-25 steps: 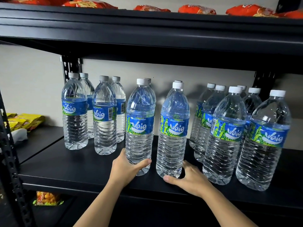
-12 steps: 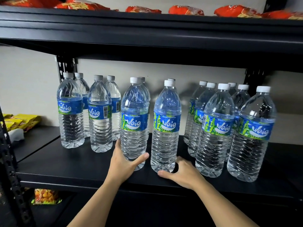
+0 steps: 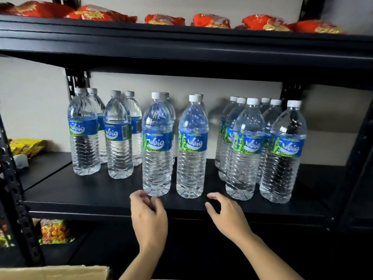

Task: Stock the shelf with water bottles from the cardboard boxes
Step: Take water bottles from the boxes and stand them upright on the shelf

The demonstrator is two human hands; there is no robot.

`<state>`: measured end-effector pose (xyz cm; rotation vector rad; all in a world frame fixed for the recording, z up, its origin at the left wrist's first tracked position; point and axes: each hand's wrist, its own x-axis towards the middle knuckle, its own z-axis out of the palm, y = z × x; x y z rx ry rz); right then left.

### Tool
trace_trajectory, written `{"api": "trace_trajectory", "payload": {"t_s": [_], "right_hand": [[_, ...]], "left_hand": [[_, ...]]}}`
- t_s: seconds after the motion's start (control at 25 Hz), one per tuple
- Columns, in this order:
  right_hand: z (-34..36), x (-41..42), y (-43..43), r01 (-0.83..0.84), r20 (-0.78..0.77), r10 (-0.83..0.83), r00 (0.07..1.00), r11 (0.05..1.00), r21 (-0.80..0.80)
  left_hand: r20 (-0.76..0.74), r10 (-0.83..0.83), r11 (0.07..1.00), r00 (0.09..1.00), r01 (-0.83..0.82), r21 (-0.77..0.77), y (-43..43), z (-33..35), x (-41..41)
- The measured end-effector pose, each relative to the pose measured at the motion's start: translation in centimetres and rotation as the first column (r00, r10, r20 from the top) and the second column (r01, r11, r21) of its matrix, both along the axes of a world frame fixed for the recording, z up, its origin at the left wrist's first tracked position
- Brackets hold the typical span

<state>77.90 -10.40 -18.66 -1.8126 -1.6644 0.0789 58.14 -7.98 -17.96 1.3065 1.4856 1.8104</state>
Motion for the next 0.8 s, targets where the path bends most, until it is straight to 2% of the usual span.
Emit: {"api": "trace_trajectory", "payload": {"t_s": [0.08,0.2,0.4,0.48,0.6,0.72,0.8], "right_hand": [[-0.9,1.0,-2.5,-0.044,-0.079,0.045,0.996,0.999,0.018],[-1.6,3.7,-6.2,-0.071,-0.105,0.076,0.992,0.997,0.042],[-2.7,10.9,-14.0,0.075,-0.117,-0.081,0.990,0.996,-0.054],[-3.9,14.4,-17.6,0.184,-0.162,-0.197,0.967,0.979,-0.092],[-6.6,18.5,-22.1,0.309,-0.242,-0.343,0.908,0.936,-0.167],[-10.5,20.9,-25.7,0.373,-0.293,-0.437,0.851,0.894,-0.249],[-13.3,21.5,-27.4,0.401,-0.328,-0.486,0.810,0.867,-0.294]], "left_hand": [[-0.078,-0.170,0.985,0.982,0.169,-0.021,-1.7,-0.3,2.0],[-0.230,-0.412,0.911,0.882,0.397,-0.110,-3.8,-1.0,5.7],[-0.439,-0.614,0.784,0.656,0.571,-0.244,-6.7,-4.6,13.5],[-0.431,-0.699,0.711,0.571,0.622,-0.328,-8.3,-6.8,16.7],[-0.390,-0.776,0.629,0.496,0.648,-0.428,-10.6,-10.8,20.4],[-0.377,-0.835,0.550,0.401,0.630,-0.549,-12.8,-15.5,23.9],[-0.318,-0.870,0.490,0.377,0.592,-0.639,-13.9,-18.6,25.8]]}}
